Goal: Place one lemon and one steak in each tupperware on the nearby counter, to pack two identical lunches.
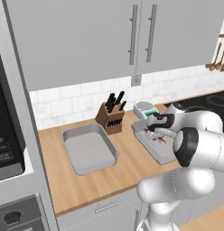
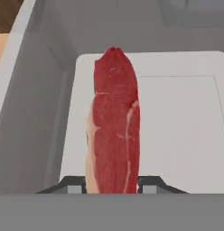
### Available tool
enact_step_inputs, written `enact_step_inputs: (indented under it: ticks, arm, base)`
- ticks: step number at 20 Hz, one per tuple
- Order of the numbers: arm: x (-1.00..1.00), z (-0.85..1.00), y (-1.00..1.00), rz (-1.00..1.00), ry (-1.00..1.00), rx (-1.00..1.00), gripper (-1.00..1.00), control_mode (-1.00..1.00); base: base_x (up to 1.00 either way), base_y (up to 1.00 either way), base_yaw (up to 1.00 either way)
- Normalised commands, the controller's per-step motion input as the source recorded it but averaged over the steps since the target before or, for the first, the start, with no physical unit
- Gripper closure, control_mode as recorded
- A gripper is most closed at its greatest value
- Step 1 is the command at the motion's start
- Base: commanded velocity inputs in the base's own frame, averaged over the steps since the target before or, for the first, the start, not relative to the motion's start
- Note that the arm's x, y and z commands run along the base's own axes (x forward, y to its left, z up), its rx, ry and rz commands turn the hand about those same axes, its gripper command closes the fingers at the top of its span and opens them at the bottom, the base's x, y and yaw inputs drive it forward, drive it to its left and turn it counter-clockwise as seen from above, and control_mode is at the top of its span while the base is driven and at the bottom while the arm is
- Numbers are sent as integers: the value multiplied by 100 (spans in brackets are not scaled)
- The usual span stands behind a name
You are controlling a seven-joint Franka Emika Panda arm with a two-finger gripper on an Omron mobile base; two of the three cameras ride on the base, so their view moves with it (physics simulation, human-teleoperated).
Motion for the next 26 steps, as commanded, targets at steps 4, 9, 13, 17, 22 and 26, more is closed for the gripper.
enact_step_inputs:
  ticks: [4,9,13,17,22,26]
  arm:
    - [26,0,-1,0,-3,2,-100,-100]
    - [-46,67,-1,0,-1,2,-100,-100]
    - [-79,100,34,0,0,-1,-100,-100]
    - [-78,74,70,0,-1,-11,-100,-100]
    - [-84,1,48,0,-16,-10,-100,-100]
    - [-95,-5,15,0,-26,-1,-100,-100]
  base:
    - [0,0,0]
    - [0,0,0]
    - [0,0,0]
    - [0,0,0]
    - [0,0,0]
    - [0,0,0]
